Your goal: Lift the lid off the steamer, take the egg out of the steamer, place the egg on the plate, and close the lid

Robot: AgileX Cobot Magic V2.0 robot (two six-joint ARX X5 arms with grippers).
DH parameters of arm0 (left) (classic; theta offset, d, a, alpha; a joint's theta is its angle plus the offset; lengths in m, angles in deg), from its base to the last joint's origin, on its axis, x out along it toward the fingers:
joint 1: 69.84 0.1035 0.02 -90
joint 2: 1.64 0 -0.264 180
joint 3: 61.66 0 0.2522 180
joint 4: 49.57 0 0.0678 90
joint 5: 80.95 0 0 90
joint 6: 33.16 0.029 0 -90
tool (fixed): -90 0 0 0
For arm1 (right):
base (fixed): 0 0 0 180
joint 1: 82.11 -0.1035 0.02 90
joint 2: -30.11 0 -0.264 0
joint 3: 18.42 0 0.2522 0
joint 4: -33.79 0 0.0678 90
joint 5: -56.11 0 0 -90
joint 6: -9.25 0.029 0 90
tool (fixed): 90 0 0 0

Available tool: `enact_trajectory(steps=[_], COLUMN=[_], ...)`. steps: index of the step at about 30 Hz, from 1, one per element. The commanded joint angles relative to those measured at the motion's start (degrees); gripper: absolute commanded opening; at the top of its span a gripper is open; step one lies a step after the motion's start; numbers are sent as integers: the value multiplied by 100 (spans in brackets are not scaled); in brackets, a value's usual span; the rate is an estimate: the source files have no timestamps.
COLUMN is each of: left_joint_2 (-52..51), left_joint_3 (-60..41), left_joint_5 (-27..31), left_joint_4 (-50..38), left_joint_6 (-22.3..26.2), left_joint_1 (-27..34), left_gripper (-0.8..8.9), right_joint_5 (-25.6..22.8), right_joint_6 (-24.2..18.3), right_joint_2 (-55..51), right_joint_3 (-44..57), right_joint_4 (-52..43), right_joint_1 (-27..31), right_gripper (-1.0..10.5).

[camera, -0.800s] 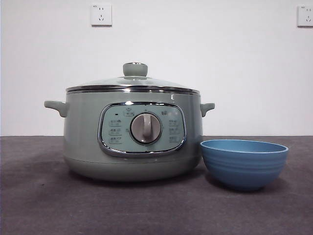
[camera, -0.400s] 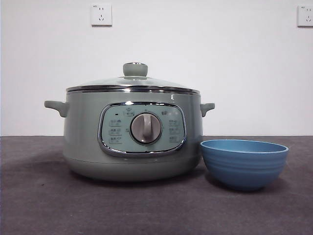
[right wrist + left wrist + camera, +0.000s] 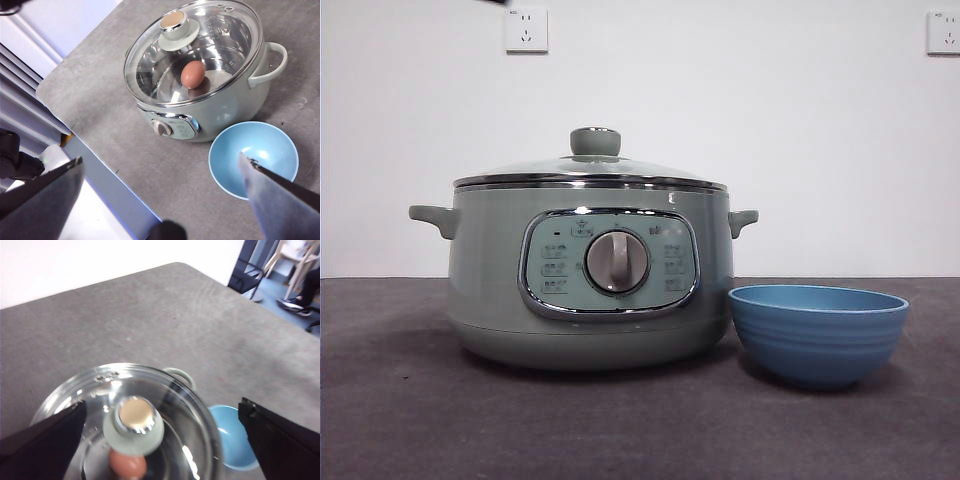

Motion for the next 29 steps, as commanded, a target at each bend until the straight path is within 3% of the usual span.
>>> enact_trajectory(steps=[1,11,29], left_joint_2=[411,1488,2127], left_joint_3=[-4,-4,-4], left_joint_5=[225,638,1032], left_joint_4=[-317,-887,-879], left_joint_6=[197,334,321], left_joint_1=[-140,-389,-542], left_gripper=[524,523,521], right_joint_5=[2,-20,-35], right_joint_6=[68,68,66], right_joint_2=[-2,-2,-2], right_joint_3=[-11,-11,-11], right_joint_4=[-13,-9,-11], right_joint_1=[-9,-9,-9], right_gripper=[568,567,567])
